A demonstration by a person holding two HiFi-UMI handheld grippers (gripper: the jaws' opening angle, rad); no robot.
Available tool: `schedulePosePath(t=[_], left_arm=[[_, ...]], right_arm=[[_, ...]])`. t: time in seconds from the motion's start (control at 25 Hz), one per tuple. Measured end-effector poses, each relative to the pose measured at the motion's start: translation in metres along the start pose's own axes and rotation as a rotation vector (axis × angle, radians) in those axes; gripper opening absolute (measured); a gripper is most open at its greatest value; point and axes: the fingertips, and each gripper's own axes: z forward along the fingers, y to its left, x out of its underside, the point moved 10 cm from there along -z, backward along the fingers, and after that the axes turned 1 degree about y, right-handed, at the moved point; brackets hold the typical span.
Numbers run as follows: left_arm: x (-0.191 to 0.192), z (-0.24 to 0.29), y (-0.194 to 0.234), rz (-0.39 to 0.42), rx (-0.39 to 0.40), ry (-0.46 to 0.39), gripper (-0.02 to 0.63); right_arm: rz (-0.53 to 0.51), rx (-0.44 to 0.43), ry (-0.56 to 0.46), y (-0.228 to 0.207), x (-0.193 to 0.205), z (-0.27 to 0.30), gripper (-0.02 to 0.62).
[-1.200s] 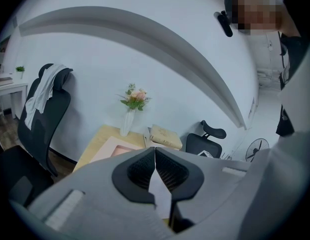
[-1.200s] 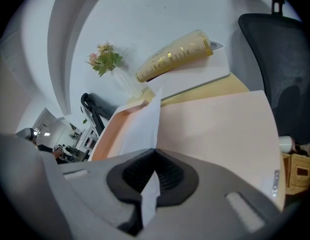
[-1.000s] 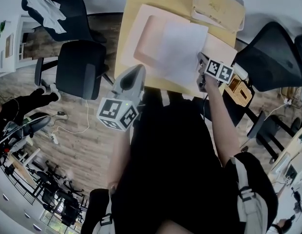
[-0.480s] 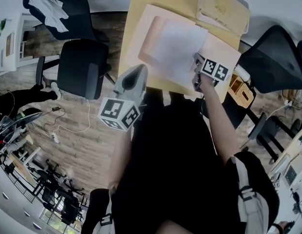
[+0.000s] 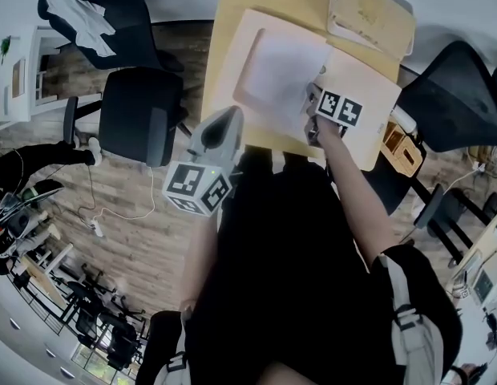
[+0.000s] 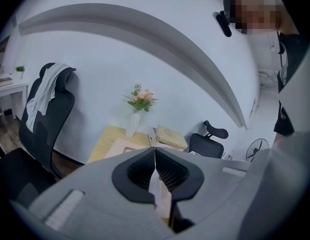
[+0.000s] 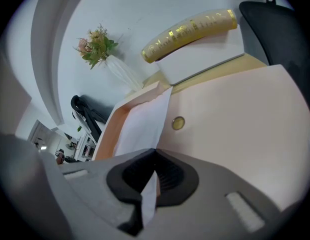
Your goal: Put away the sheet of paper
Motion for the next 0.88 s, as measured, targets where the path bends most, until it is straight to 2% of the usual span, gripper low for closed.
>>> schedulePosePath(t=[0.56, 0.68, 0.88], left_arm=[[-0.005, -0.005, 0.011, 0.005, -0.018, -0.005, 0.011], [-0.006, -0.006, 0.01, 0.007, -0.021, -0.005, 0.011], [-0.008, -0.005, 0.005, 0.013, -0.026, -0.01, 0.011]], right_arm=[[-0.012, -0.069, 0.041, 0.024, 0.0, 0.027, 0.003], [-0.044, -0.07, 0.05, 0.024, -0.001, 0.028, 0.003], [-0.128, -0.023, 0.062, 0.024, -0.005, 0.027, 0.003]])
